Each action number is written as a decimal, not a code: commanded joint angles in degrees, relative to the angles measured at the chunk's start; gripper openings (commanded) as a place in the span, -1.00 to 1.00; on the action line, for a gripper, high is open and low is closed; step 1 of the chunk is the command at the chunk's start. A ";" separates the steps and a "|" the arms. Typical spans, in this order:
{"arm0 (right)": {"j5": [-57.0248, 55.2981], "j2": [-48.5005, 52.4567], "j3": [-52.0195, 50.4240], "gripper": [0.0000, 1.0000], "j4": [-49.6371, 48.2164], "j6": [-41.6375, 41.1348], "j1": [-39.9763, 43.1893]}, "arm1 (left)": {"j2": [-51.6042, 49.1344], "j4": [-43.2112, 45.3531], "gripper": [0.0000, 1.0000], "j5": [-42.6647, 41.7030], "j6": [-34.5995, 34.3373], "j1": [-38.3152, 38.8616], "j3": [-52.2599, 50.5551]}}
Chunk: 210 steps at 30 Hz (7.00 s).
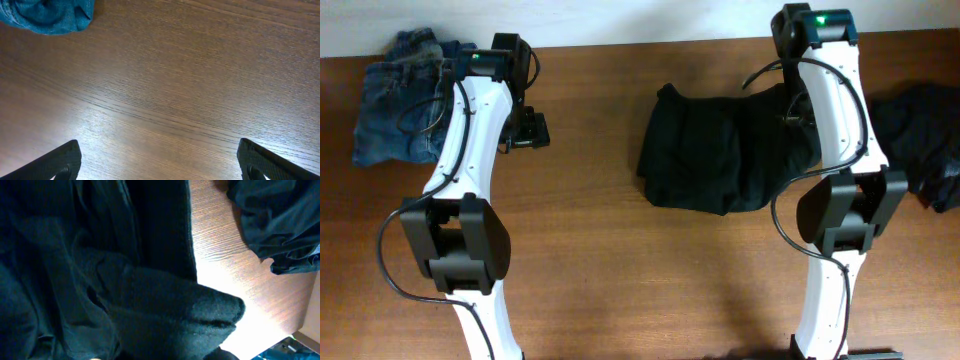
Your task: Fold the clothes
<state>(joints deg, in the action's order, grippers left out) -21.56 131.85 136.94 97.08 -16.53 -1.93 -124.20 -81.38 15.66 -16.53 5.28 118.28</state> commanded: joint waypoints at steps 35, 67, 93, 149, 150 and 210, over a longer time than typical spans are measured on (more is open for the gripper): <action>15.21 -4.42 1.46 -0.83 -12.07 -6.71 -20.57 | -0.59 0.33 0.98 -0.44 -0.59 -0.20 -0.17; -5.11 -4.42 1.49 -0.65 -3.43 -6.21 -5.79 | -2.49 1.29 0.99 -0.46 -0.59 -0.17 -0.44; 12.46 -4.04 -2.14 -0.92 -16.11 -11.45 -10.51 | -2.49 1.20 0.98 -0.44 -0.59 -0.20 -0.44; 31.01 -5.77 -4.48 -0.84 -22.75 -8.02 1.60 | -2.49 2.51 0.98 -0.46 -0.59 -0.20 -0.46; 30.99 -5.05 -6.64 -0.92 -24.24 -9.27 0.92 | -2.49 2.47 0.98 -0.46 -0.59 -0.20 -0.46; 4.79 -12.28 -39.78 -0.75 -55.21 -23.89 -20.96 | -2.49 2.89 0.98 -1.97 -0.57 -0.20 -0.50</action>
<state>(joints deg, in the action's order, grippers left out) -14.63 117.10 99.61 42.87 -40.05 -22.33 -126.17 -78.61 13.93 -16.53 5.28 118.06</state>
